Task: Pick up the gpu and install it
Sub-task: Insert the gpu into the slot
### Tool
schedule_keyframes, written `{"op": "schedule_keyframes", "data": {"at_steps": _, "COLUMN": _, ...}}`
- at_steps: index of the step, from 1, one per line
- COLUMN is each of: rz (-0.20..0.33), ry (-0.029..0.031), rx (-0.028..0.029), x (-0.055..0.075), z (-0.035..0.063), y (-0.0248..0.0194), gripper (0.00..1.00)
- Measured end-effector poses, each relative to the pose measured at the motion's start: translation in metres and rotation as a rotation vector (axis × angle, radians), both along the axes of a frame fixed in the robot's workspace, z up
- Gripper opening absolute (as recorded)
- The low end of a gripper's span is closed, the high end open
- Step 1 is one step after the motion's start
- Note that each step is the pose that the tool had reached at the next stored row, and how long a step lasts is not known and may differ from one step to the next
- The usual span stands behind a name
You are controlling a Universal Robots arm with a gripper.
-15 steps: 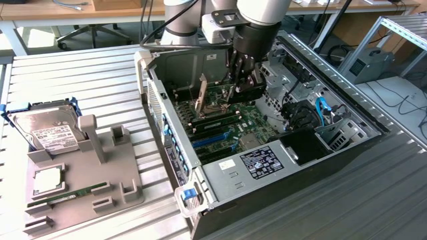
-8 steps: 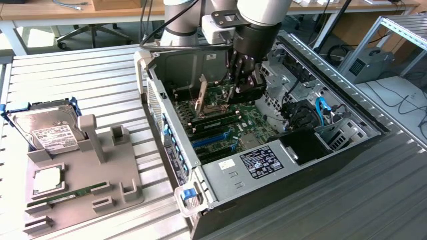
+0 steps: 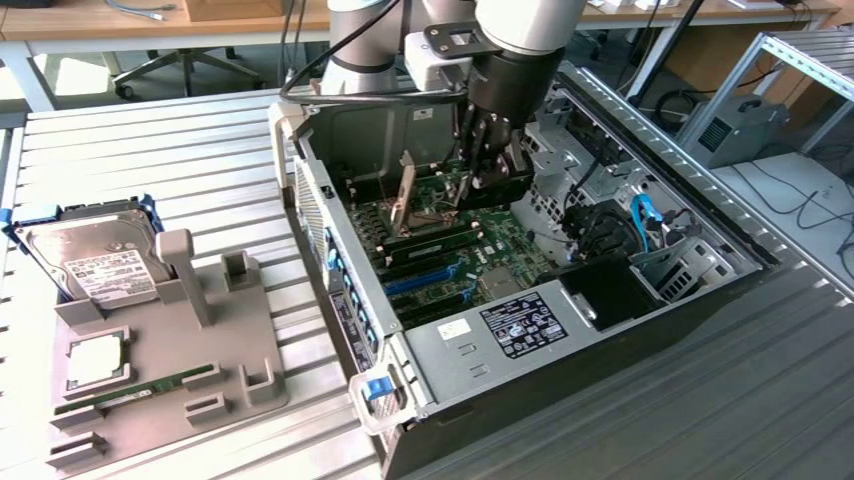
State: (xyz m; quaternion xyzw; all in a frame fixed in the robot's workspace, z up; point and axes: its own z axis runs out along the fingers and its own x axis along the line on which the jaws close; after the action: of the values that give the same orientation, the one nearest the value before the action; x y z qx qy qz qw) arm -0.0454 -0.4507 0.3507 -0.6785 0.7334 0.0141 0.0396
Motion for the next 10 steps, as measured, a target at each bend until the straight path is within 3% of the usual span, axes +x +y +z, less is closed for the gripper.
{"op": "schedule_keyframes", "data": {"at_steps": 10, "rz": 0.000, "ry": 0.0000, "rx": 0.0000, "x": -0.0009, "z": -0.0004, "y": -0.0023, "gripper": 0.27}}
